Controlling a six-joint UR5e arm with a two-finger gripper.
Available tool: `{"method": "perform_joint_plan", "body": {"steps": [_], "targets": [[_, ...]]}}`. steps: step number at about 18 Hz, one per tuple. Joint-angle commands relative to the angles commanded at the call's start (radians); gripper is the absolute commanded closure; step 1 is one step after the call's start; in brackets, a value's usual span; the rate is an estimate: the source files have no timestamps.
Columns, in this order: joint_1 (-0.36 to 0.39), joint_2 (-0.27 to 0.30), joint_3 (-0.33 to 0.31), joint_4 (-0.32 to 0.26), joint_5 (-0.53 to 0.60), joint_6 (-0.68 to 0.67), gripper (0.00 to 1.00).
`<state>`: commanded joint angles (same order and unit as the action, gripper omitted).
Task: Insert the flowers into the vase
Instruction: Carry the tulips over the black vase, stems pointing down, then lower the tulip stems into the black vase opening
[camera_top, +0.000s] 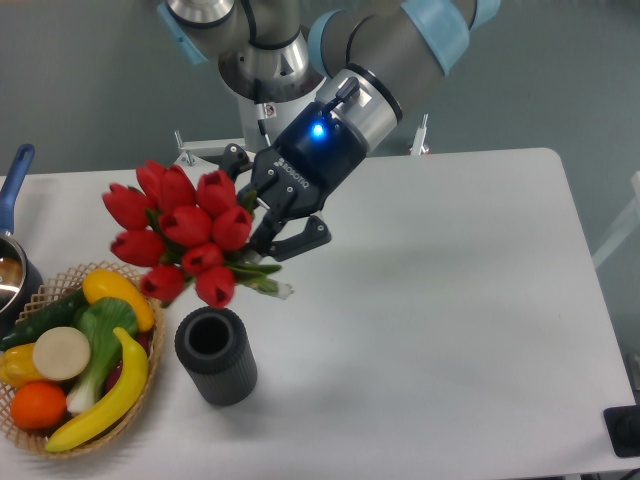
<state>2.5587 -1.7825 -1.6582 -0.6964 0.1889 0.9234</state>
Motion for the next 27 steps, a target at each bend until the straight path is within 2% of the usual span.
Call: {"method": "perform_joint_plan", "body": {"steps": [6, 17, 21, 27], "targets": [[-0.055, -0.071, 0.02, 0.0, -0.023, 0.121, 0.61], [-0.087, -0.1, 0.021, 0.0, -0.049, 0.124, 0.61], [-0.089, -0.106, 0.011, 0.0, -0.098, 0.124, 0.61], [-0.087, -0.126, 0.0, 0.0, -0.103, 0.124, 0.6]]}}
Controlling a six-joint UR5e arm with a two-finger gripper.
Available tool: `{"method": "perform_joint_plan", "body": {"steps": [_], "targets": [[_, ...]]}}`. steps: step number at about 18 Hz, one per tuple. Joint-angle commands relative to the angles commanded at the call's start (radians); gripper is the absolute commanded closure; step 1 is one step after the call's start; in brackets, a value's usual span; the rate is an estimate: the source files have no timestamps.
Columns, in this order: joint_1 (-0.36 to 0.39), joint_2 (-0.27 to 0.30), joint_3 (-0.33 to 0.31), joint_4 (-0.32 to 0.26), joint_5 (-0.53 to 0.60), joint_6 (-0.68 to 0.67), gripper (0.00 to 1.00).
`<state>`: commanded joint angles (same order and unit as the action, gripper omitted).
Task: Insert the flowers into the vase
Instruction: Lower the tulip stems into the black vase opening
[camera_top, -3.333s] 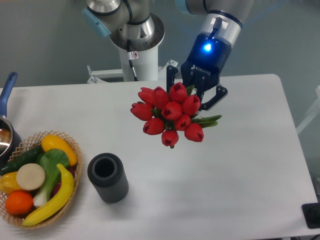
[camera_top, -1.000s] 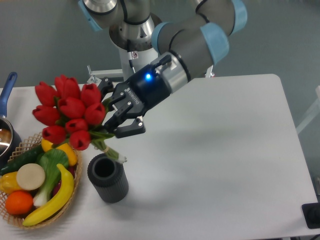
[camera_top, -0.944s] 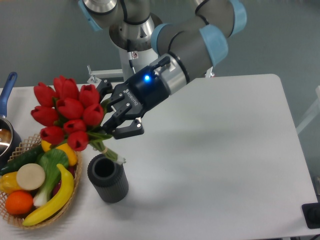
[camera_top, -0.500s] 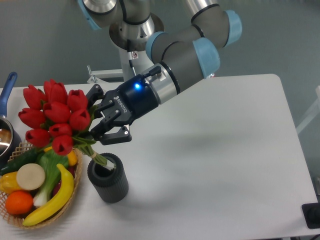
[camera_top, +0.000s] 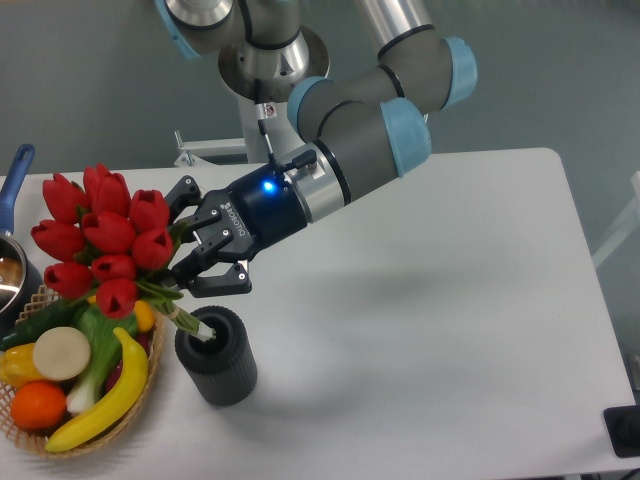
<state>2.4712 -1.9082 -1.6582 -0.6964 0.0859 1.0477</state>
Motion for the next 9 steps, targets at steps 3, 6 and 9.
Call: {"method": "perform_joint_plan", "body": {"steps": [3, 6, 9], "targets": [[0.006, -0.012, 0.0, 0.0, 0.002, 0.0, 0.6], [0.011, -0.015, -0.024, 0.002, 0.002, 0.003, 0.6], [0.028, -0.026, -0.066, 0.0, 0.002, 0.047, 0.6]]}}
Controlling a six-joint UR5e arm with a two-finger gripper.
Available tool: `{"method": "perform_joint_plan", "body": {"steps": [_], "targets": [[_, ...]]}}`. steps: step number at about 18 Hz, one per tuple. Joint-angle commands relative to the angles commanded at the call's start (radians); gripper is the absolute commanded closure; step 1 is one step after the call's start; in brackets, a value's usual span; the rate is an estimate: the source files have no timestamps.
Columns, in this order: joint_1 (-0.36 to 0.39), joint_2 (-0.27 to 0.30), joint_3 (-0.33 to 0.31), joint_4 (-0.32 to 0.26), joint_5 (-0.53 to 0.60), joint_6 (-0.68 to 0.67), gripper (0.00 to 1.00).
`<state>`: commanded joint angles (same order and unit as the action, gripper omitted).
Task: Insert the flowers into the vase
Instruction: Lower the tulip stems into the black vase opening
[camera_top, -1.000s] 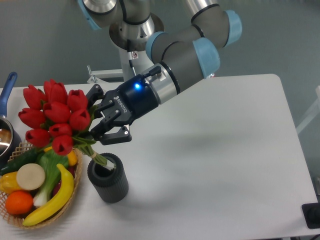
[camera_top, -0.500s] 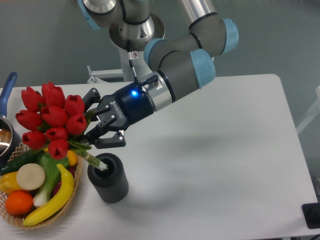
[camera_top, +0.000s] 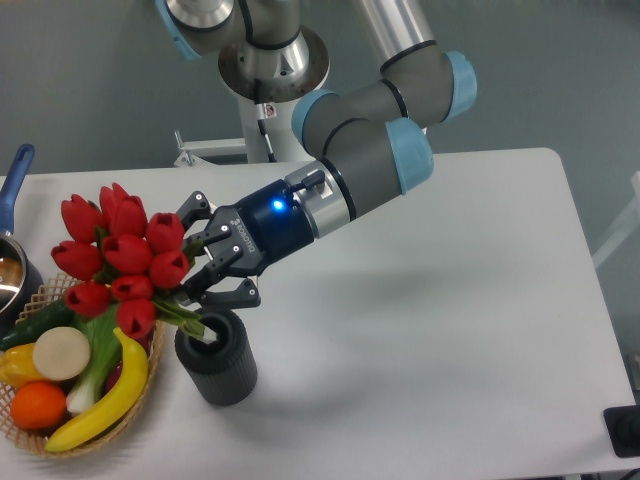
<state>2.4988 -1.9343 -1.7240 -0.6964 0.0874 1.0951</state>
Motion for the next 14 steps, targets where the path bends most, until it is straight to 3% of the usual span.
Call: {"method": "perform_joint_plan", "body": {"steps": [14], "targets": [[0.015, -0.052, -0.028, 0.0, 0.002, 0.025, 0.59]]}}
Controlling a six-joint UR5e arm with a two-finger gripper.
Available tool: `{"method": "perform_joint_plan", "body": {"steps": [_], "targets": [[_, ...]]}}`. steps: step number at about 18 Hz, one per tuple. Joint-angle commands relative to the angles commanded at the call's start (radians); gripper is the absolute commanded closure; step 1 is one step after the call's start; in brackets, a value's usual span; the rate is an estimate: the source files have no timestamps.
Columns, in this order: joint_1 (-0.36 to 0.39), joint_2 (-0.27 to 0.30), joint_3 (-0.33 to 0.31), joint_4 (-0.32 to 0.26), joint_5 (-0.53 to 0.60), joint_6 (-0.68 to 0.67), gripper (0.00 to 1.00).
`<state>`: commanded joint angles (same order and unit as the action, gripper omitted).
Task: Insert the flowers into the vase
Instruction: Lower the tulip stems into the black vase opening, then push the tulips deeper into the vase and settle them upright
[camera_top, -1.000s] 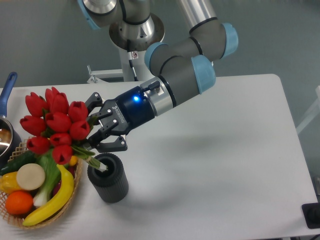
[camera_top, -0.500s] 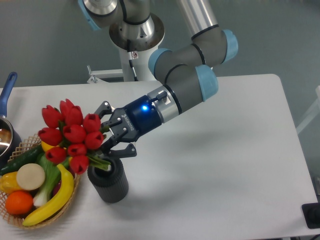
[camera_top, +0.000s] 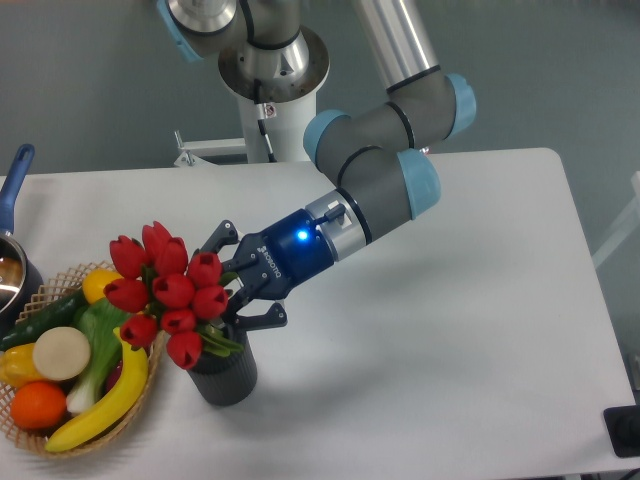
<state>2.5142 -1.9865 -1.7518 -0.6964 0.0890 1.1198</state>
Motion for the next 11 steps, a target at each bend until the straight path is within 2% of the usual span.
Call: {"method": "perform_joint_plan", "body": {"steps": [8, 11], "targets": [[0.002, -0.029, -0.017, 0.0, 0.003, 0.023, 0.58], [0.009, -0.029, -0.044, 0.0, 0.003, 0.075, 0.58]]}}
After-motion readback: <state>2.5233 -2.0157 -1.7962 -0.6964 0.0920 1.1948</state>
